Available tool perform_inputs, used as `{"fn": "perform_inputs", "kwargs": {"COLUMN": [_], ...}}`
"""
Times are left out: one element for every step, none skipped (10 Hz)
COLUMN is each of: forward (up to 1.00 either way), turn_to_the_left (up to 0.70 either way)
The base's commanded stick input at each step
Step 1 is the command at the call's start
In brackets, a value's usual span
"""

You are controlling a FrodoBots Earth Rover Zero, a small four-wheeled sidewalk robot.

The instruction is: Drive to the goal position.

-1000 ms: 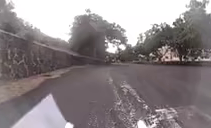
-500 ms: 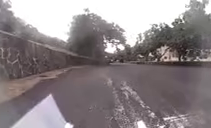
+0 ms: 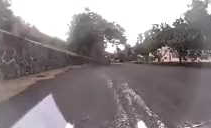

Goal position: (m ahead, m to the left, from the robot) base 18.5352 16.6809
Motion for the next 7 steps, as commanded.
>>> {"fn": "perform_inputs", "kwargs": {"forward": [0.45, 0.45, 0.45, 0.45, 0.45, 0.45, 0.45], "turn_to_the_left": [0.0, 0.0, 0.0, 0.0, 0.0, 0.0, 0.0]}}
